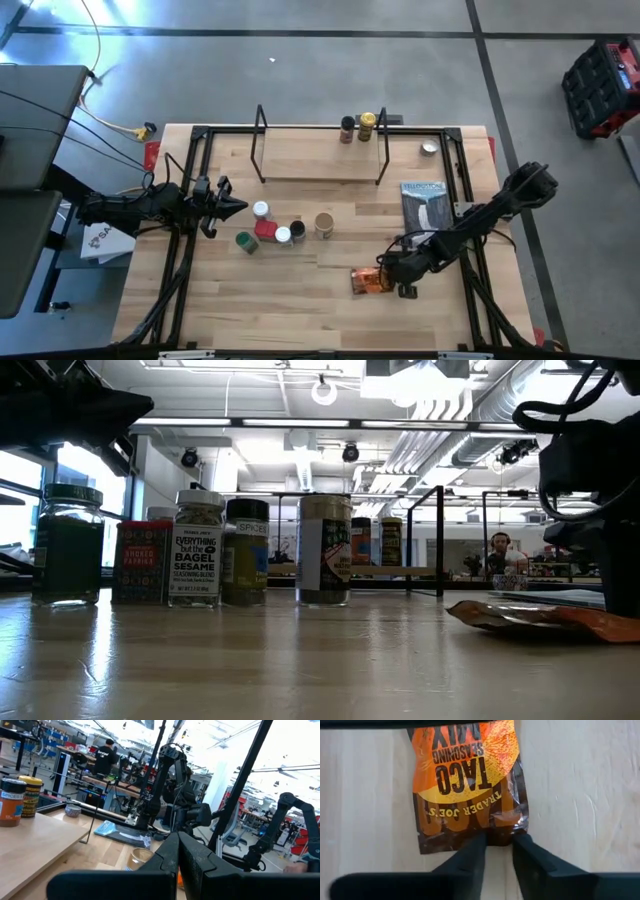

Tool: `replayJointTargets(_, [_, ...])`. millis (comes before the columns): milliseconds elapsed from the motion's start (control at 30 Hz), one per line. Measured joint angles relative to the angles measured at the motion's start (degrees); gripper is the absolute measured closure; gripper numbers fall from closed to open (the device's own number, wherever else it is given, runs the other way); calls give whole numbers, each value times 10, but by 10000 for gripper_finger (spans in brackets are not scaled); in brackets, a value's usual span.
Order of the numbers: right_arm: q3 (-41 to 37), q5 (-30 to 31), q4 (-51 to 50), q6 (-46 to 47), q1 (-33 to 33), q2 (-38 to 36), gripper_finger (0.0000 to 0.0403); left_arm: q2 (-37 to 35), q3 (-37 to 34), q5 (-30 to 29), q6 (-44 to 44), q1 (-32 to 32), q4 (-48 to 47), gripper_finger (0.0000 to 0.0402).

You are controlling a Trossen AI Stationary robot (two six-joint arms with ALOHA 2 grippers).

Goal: Shelf spices
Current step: Put the orange seasoning pack on the shelf

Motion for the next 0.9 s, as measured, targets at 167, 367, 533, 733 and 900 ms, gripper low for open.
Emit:
replayJointTargets(167, [4, 0, -6, -3, -9, -6, 395, 0, 0, 0, 0, 0, 0, 398])
replayJointTargets(367, [35, 45, -85, -32, -10, -67, 401, 0, 0, -2, -4, 0, 1, 398])
replayJointTargets(533, [112, 73, -211, -77, -13, -110, 402, 0, 0, -12, -33, 0, 20, 398])
replayJointTargets(733, [253, 106, -342, -175, -33, -114, 403, 17, 0, -77, -79, 0, 65, 398])
replayJointTargets(900, [337, 148, -404, -245, -57, -115, 403, 73, 0, -48, -6, -8, 155, 399])
